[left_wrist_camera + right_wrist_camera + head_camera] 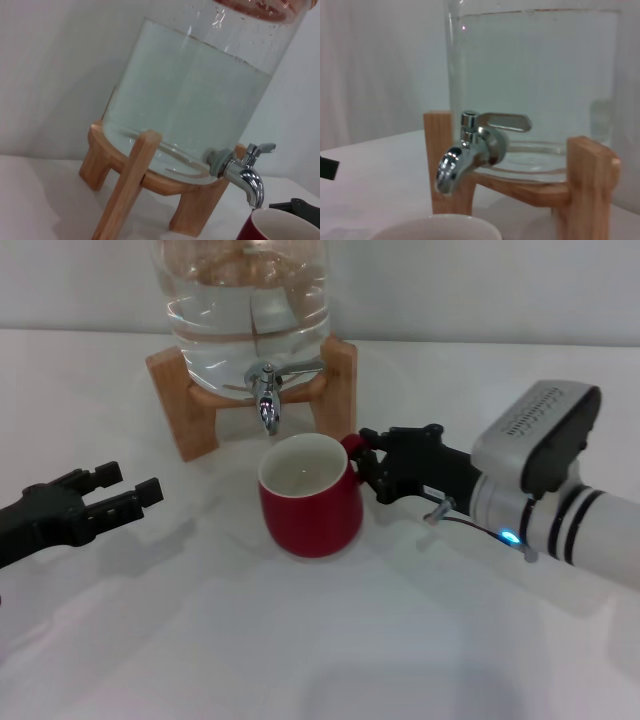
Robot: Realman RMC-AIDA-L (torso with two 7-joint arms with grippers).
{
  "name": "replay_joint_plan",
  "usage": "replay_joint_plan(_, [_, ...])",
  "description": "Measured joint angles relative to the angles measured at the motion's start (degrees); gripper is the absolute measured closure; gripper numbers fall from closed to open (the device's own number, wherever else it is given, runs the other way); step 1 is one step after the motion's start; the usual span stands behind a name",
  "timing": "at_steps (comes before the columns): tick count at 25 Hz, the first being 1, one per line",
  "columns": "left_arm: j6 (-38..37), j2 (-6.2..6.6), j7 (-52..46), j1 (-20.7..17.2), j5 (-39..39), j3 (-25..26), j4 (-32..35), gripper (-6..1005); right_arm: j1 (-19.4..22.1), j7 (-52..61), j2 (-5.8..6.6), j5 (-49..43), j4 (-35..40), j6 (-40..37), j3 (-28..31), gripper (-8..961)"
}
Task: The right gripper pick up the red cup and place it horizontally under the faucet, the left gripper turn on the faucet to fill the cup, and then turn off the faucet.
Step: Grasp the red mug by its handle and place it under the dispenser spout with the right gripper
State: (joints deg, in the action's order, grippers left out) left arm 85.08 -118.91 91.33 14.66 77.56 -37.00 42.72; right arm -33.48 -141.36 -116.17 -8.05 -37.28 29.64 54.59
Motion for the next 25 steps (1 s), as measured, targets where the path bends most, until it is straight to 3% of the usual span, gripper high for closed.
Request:
replay_joint_plan(10, [-0.25,0.08,-0.10,0.10,0.05,0.00,0.07,112,-5.46,-0.35,-0.03,6.16,-0.37,-6.68,-4.84,785])
replay_joint_plan(25, [-0.19,0.08,-0.44,-0.08,0.30,0.00,0.44,112,-7.61,-1.73,-0.01,9.83,2.21,-9.72,-4.80,786])
